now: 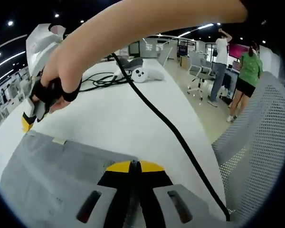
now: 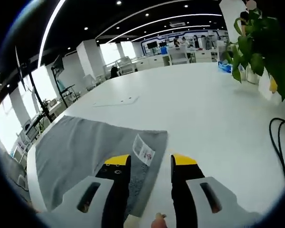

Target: Fold the towel on the table until its edges align and the towel forms a compact rectangular stack.

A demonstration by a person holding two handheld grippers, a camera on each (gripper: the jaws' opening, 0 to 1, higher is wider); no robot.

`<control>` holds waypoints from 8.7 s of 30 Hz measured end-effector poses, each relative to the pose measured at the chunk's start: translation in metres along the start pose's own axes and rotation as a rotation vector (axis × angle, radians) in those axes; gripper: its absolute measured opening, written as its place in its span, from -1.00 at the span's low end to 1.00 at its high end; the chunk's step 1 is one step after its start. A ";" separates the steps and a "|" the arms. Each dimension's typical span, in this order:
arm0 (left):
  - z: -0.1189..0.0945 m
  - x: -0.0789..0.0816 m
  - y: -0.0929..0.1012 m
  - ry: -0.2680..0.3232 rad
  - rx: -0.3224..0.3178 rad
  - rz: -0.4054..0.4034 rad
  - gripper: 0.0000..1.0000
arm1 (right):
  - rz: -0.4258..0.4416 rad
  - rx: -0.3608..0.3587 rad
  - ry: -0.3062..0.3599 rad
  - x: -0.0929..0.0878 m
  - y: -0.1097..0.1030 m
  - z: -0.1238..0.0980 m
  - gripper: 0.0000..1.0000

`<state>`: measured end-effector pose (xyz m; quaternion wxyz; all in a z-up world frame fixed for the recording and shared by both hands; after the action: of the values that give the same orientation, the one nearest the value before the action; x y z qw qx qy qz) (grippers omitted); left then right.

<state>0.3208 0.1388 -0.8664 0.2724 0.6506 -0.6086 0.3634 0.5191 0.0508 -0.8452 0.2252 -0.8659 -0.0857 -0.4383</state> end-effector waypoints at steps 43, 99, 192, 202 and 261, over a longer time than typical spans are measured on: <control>-0.001 -0.007 0.003 0.080 0.019 -0.032 -0.91 | -0.207 -0.104 0.043 0.011 0.008 0.059 -0.82; -0.087 0.063 -0.003 0.254 0.213 -0.131 -0.93 | -0.008 0.078 0.178 0.078 -0.032 -0.011 -0.99; -0.349 0.106 -0.022 0.673 0.569 -0.135 -0.93 | -0.079 0.256 0.248 0.231 -0.249 -0.018 -0.98; -0.381 0.086 -0.020 0.689 0.644 -0.186 -0.93 | -0.088 0.290 0.238 0.236 -0.281 -0.006 -0.99; -0.449 -0.057 -0.001 0.552 0.912 -0.530 -0.93 | -0.168 0.380 0.061 0.186 -0.359 0.081 -0.98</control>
<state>0.2590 0.5308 -0.6485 0.1951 0.7133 -0.1144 0.6634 0.5653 0.3962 -0.6257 0.3496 -0.7840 -0.2320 -0.4575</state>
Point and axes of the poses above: the point that each gripper's makers call its tool centre point, and the gripper's own axes: z roughly forward along the fingers, y roughly to its right, x roughly out of its top, the point moved 8 cm from there along -z, roughly backward along the fingers, and after that the axes turned 3 degrees about z, right-handed, at the moved point
